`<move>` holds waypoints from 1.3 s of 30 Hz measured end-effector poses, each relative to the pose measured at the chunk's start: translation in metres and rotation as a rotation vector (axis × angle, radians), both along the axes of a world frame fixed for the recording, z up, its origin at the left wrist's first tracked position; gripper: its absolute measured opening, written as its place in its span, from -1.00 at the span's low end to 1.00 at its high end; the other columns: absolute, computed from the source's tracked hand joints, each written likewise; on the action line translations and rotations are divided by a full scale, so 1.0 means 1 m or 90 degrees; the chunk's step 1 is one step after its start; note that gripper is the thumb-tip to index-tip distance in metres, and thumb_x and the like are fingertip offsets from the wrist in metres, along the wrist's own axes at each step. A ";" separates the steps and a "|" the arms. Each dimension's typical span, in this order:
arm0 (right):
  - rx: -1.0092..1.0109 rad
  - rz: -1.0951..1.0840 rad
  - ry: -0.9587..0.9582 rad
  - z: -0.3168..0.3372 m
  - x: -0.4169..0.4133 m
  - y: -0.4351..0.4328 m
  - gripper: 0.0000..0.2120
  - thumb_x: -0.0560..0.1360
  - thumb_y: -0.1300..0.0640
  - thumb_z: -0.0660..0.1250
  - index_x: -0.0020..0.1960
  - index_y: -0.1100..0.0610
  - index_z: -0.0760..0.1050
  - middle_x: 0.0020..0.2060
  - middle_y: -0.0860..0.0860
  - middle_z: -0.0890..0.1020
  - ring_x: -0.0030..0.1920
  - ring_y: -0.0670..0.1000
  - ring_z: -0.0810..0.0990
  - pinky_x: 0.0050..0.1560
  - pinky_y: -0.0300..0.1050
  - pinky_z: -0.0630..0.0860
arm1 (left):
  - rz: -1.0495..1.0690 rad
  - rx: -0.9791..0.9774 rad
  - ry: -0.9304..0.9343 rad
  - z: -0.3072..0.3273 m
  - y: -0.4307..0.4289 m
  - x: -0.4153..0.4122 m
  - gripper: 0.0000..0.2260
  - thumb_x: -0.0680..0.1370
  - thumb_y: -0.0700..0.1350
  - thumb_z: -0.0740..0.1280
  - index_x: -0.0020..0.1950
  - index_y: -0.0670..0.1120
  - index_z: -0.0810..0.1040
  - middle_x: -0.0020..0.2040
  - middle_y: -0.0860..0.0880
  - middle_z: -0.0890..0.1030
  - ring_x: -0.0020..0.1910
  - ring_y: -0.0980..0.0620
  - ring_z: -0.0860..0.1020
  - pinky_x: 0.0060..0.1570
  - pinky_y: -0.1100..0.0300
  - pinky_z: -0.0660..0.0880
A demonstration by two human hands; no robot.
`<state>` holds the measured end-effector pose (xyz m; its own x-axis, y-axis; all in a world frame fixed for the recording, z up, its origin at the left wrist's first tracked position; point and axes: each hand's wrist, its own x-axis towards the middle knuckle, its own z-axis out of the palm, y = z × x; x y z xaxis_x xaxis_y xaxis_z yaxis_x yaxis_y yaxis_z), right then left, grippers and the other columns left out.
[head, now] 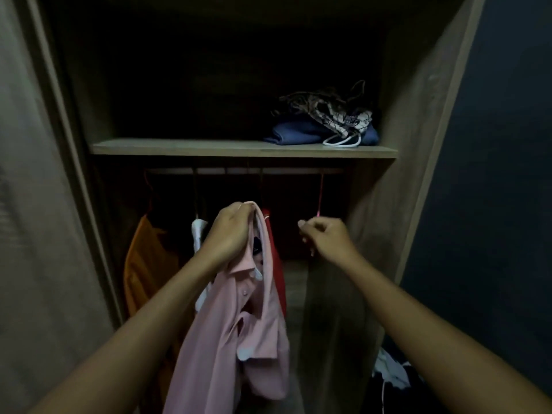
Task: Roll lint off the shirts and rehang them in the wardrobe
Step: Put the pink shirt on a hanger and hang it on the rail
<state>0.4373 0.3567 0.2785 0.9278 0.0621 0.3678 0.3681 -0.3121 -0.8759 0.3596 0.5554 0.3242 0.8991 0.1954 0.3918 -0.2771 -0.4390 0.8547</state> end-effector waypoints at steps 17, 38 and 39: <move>0.051 -0.214 0.140 -0.034 0.152 -0.008 -0.85 0.51 0.21 0.38 -0.08 0.31 0.64 -0.13 0.24 0.69 -0.04 0.19 0.64 -0.03 -0.09 0.49 | 0.043 0.111 -0.081 0.017 -0.021 0.085 -0.70 0.66 -0.05 0.22 -0.28 -0.01 0.46 -0.34 0.08 0.47 -0.34 0.13 0.42 -0.26 0.14 0.36; 0.152 -0.096 0.057 -0.026 0.054 -0.027 -0.79 0.53 0.26 0.31 -0.27 0.11 0.55 -0.55 0.02 0.51 -0.64 -0.13 0.35 -0.55 -0.26 0.25 | 0.012 0.035 -0.024 -0.015 -0.010 0.089 -0.70 0.62 0.02 0.21 -0.14 -0.17 0.54 -0.28 -0.05 0.54 -0.28 0.00 0.47 -0.20 0.02 0.40; 0.161 -0.109 0.050 -0.029 0.044 -0.026 -0.79 0.52 0.25 0.32 -0.28 0.10 0.55 -0.55 0.01 0.50 -0.60 -0.08 0.37 -0.50 -0.22 0.27 | 0.004 0.040 -0.024 -0.015 -0.008 0.085 -0.70 0.62 0.02 0.21 -0.13 -0.18 0.54 -0.28 -0.07 0.55 -0.27 0.00 0.48 -0.20 0.02 0.40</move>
